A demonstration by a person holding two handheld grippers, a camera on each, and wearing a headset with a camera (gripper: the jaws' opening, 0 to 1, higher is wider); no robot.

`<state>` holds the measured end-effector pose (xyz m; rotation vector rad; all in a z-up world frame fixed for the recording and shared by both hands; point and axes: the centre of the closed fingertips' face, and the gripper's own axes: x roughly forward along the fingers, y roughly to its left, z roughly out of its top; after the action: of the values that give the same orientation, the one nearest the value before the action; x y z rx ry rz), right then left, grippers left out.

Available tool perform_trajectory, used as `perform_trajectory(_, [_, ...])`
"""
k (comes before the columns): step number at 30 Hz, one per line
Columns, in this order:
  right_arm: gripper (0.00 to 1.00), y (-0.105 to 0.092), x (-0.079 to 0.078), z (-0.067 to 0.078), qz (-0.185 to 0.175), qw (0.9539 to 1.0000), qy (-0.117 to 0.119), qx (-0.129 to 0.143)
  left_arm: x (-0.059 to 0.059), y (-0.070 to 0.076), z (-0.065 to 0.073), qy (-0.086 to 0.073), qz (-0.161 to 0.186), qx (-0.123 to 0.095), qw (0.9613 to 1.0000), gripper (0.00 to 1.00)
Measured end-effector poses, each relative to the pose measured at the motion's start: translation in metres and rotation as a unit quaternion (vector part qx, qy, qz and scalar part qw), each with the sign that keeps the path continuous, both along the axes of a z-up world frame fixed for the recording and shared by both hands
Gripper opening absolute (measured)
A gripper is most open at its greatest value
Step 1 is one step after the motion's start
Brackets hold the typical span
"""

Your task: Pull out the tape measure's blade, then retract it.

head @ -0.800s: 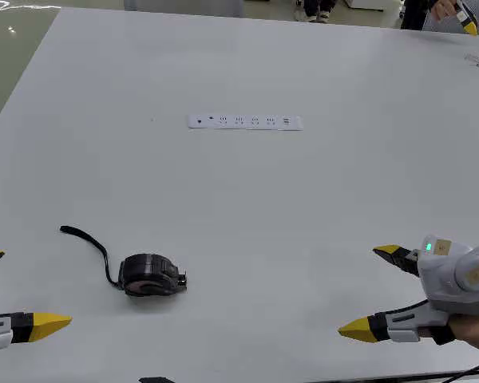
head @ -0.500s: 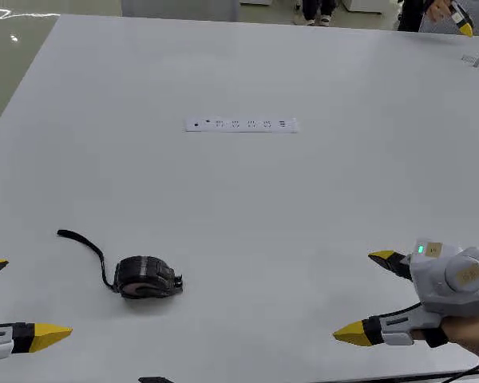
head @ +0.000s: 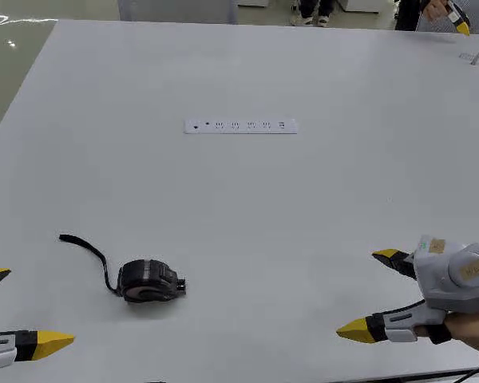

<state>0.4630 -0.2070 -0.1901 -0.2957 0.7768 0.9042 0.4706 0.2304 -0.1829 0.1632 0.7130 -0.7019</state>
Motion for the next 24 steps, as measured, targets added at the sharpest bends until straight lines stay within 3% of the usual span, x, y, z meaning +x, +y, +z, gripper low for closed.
perform_trajectory(8, [0.99,0.000,-0.002,0.003,0.001,1.0000,-0.001,0.001,0.001,-0.002,0.003,-0.005,-0.002,-0.001,1.0000,0.99])
perform_trajectory(12, [0.99,0.000,-0.001,0.005,0.002,0.9999,-0.013,0.000,0.001,-0.005,0.005,-0.011,-0.008,0.000,0.9999,0.99])
perform_trajectory(13, [0.99,-0.001,0.000,0.006,0.002,0.9998,-0.018,-0.002,0.004,-0.008,0.009,-0.032,-0.021,-0.001,0.9993,0.99])
perform_trajectory(14, [0.99,-0.001,0.001,0.007,0.005,0.9997,-0.023,-0.005,0.004,-0.009,0.010,-0.034,-0.021,-0.002,0.9992,0.99])
perform_trajectory(16, [0.99,0.000,0.002,0.008,0.006,0.9997,-0.025,-0.001,0.006,-0.009,0.008,-0.026,-0.023,0.002,0.9994,0.99])
perform_trajectory(18, [0.99,0.003,0.004,0.010,0.011,0.9995,-0.030,0.002,0.008,-0.013,0.009,-0.034,-0.038,0.005,0.9987,0.99])
perform_trajectory(21, [0.99,0.010,0.008,0.010,0.017,0.9995,-0.027,0.002,0.012,-0.021,0.011,-0.027,-0.053,0.005,0.9982,0.99])
perform_trajectory(24, [0.99,0.020,0.012,0.012,0.032,0.9990,-0.032,-0.002,0.018,-0.032,0.015,-0.033,-0.083,0.014,0.9960,0.99])
